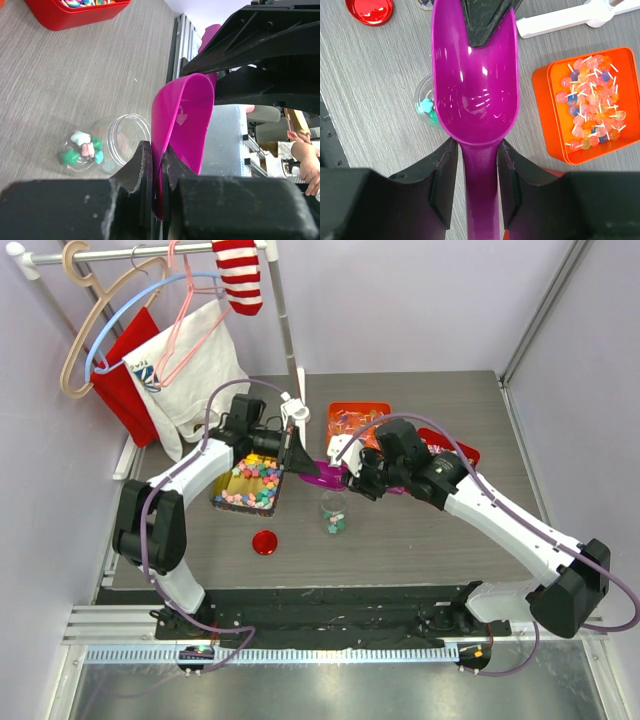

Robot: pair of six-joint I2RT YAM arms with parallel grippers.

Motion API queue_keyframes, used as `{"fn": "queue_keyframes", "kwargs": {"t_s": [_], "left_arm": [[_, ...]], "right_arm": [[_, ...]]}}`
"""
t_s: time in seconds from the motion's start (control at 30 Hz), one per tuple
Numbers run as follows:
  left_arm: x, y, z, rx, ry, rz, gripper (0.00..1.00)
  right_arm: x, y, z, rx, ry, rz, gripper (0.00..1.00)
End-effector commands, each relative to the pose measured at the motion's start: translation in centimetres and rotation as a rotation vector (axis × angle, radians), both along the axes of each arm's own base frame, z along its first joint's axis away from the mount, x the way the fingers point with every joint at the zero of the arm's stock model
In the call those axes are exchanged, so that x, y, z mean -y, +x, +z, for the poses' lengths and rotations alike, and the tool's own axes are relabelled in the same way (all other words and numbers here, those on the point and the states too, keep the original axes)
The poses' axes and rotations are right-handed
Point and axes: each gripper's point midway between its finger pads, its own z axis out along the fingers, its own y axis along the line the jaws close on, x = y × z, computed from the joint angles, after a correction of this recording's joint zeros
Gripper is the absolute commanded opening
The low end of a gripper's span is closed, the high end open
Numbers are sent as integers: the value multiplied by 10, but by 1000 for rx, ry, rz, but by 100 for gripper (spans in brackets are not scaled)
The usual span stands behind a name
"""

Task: Pack the candies
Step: Adjust the spatula.

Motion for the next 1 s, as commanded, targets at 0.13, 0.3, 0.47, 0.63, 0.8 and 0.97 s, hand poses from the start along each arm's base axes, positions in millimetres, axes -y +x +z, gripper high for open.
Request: {"fn": "queue_keyframes", "kwargs": {"t_s": [0.13,0.3,0.47,0.63,0.8,0.97], "left_arm": [[0,2,6,33,-25,-11,0],[0,4,1,28,-13,-5,0],[-4,9,0,58,30,22,25],[-35,36,13,119,76,128,71],[-98,68,36,218,154,297,82],[-148,73,22,325,360,417,93]], "right_arm": [[-19,4,24,-9,122,36,35],[-19,1,34,-23,161,49,1],[-17,-2,34,-37,158,60,1],[-9,3,31,-18,118,27,1],[-4,7,27,-8,89,4,1],[-5,15,26,-5,74,-11,1]]}}
